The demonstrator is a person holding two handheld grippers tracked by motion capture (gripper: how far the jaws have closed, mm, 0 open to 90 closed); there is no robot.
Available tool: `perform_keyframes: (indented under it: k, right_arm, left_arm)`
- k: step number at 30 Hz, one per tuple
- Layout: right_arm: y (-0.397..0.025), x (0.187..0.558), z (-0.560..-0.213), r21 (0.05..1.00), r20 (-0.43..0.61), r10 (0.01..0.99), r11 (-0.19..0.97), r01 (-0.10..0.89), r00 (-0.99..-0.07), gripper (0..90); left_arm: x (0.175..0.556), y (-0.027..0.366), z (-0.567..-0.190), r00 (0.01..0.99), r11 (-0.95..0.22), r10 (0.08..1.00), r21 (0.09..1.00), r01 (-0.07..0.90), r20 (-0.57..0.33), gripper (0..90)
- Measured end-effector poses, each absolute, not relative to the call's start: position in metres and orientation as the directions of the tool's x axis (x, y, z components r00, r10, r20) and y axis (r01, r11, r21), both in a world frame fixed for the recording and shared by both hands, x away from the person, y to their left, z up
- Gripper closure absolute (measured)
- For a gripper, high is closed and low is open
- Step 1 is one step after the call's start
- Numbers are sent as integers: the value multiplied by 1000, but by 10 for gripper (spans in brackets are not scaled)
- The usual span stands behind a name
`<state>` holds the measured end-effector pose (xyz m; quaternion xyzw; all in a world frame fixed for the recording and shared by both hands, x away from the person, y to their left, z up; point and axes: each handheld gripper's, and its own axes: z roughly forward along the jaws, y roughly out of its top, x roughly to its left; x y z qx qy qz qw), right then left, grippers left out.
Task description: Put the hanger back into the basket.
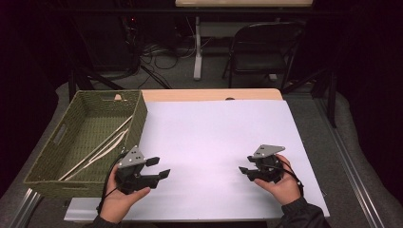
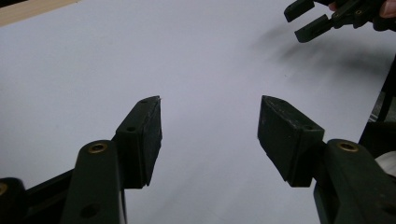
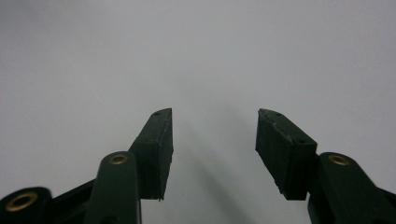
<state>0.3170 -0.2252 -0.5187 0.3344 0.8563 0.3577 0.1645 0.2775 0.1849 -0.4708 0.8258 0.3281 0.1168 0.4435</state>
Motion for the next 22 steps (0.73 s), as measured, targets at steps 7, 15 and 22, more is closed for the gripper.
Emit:
perform_keyframes:
  k: [7,15,22]
  right_arm:
    - [-224,317,-522,720,-50,691,526,454,-721,460]
    - [-225,316,-528,727,-61,703,518,452,-708,457]
    - [-230,314,-530,751,-75,732,488,445,-677,436]
  left_arm:
    - [273,179,-499,766,-386,634,814,433,-107,401]
    - [273,174,-520,775,-402,623,806,434,-107,379]
    - [278,180,-537,753,-398,647,790,467,-119,351]
